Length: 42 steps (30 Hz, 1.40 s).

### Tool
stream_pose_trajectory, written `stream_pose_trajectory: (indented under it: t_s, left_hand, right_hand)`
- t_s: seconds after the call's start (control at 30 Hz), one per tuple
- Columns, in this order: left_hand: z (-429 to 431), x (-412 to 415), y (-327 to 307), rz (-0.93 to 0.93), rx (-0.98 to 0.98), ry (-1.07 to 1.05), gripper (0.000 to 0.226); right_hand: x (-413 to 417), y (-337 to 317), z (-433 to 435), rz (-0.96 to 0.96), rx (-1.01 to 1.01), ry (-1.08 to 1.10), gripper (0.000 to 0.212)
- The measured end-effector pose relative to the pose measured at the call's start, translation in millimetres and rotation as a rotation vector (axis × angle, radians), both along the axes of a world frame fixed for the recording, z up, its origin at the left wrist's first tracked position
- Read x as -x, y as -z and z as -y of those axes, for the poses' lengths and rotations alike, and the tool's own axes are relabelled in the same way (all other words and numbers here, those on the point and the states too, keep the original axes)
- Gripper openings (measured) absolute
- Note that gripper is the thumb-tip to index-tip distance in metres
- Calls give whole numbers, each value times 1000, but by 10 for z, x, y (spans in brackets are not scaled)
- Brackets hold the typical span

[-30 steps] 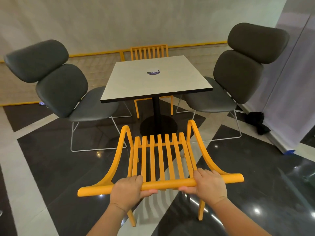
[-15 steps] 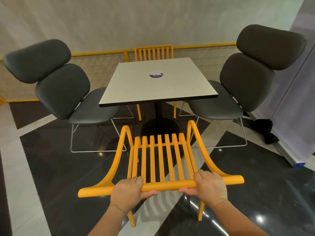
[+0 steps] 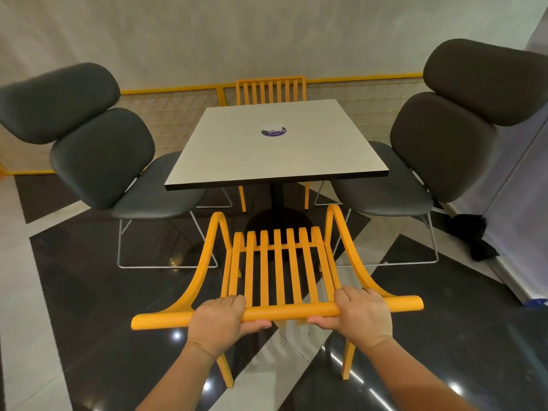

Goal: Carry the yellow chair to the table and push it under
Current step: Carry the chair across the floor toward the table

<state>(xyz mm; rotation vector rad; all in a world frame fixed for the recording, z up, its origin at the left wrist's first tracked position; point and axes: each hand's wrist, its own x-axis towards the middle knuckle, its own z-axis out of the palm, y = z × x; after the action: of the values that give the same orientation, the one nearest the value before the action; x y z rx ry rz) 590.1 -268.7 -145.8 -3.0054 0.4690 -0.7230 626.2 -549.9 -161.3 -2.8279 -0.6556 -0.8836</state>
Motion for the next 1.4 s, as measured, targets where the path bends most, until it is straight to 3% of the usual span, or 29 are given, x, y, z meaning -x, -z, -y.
stream_pose_trajectory:
  t_s: [0.57,0.93,1.4]
  left_hand:
    - [-49,-215,1,-18,-11,-2,75]
    - [-517,-415,-18,53,-45,47,77]
    - [-12,-397,7,22,-6,1,75]
  right_hand:
    - [-189,22,-73,15,-27,22,73]
    - [-166,47,-539,-95,-29,86,75]
    - [-412,27,-3,-14,-15,-2,73]
